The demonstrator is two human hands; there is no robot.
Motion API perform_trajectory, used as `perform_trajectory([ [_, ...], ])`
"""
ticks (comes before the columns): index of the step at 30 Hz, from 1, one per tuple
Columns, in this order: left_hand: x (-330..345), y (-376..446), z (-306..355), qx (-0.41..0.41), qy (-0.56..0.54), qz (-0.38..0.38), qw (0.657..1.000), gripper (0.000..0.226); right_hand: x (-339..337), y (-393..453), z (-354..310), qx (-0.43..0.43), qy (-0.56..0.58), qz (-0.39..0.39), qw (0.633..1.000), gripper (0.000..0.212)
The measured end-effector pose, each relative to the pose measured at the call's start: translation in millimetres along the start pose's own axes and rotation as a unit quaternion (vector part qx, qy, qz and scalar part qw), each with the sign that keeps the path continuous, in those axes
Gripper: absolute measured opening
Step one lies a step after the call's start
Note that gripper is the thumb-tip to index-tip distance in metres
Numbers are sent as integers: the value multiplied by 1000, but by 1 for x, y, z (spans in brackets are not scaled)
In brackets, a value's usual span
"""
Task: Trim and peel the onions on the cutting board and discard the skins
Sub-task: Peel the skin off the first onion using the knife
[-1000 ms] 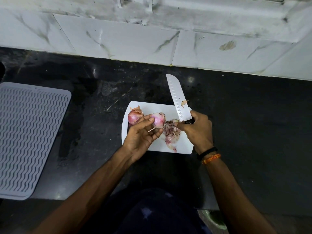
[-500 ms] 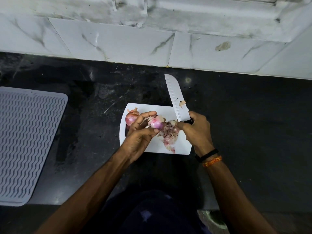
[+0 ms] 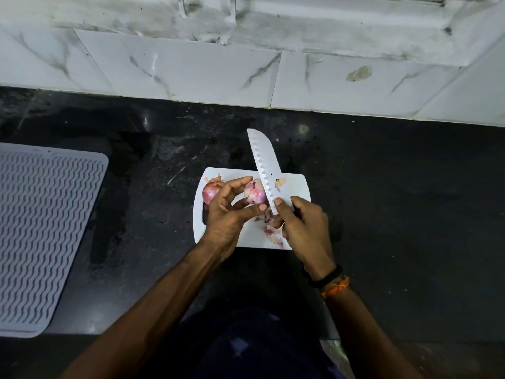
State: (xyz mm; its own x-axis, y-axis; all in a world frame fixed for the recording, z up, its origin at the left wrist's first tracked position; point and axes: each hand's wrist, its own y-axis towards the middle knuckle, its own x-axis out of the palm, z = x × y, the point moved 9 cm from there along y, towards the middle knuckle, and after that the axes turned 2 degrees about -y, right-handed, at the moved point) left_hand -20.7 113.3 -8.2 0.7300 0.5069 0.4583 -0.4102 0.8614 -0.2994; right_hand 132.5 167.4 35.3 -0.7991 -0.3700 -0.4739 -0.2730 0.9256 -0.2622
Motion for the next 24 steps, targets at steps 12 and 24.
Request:
perform_trajectory([
  [12, 8, -1, 2, -32, -148, -19, 988, 19, -2, 1, -11, -32, -38, 19, 999, 27],
  [24, 4, 0, -4, -29, -145, -16, 989, 25, -7, 10, -15, -63, -100, 16, 993, 30],
])
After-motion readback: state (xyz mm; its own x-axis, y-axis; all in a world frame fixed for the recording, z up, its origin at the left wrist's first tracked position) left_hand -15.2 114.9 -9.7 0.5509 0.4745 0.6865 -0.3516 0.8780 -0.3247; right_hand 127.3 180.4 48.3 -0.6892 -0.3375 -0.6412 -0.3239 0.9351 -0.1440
